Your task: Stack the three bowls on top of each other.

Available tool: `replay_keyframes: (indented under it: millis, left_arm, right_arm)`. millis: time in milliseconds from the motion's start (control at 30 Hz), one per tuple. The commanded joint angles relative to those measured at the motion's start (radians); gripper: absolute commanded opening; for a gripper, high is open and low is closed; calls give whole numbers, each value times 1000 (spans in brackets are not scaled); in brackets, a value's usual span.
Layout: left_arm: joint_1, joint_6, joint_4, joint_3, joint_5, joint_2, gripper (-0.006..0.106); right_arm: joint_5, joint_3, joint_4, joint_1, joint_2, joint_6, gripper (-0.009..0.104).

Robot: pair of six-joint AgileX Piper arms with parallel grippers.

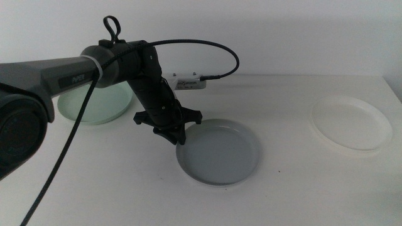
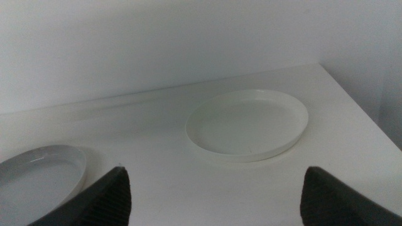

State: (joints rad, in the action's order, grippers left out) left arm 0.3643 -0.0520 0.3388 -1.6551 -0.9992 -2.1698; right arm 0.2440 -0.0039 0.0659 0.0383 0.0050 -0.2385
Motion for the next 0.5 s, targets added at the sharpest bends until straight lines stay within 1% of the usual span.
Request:
replay_keyframes:
  millis: [0, 100, 233, 267, 333, 400, 467]
  left_arm:
    - [4, -2, 10, -11, 9, 5, 26]
    - [2, -2, 13, -20, -6, 5, 51]
    - [-30, -4, 10, -69, -108, 35, 88]
    - [-41, -2, 10, -76, -124, 57, 94]
    - [-56, -2, 7, -82, -135, 109, 94]
    - [-65, 13, -23, -82, -135, 170, 94]
    - [-77, 52, -87, -82, -142, 237, 94]
  right_arm:
    - [-9, 4, 5, -8, -5, 3, 75]
    - [-9, 4, 5, -8, -5, 3, 75]
    - [-9, 4, 5, -8, -5, 3, 75]
    - [-9, 4, 5, -8, -5, 3, 75]
    - [-9, 4, 5, -8, -5, 3, 75]
    - [-9, 4, 5, -8, -5, 3, 75]
    - [-9, 4, 5, -8, -5, 3, 75]
